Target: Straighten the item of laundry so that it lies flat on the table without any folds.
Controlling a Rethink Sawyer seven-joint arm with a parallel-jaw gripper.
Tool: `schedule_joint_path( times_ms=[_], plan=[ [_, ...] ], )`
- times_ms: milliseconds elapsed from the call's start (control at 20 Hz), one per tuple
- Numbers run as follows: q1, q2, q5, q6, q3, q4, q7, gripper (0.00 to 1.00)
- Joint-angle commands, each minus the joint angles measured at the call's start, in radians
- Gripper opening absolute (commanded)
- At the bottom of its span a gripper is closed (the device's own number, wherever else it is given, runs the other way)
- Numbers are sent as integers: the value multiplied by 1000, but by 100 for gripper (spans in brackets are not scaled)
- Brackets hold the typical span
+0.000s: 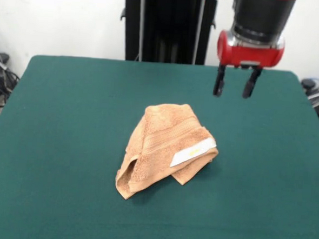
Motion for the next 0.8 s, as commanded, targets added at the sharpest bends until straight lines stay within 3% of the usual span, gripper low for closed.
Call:
schedule_joint_path(
  times_ms=[50, 800],
  plan=[
    [-2, 122, -54, -152, -1, 39, 166, 100],
    [80, 290, -31, -316, -92, -31, 196, 100]
  ],
)
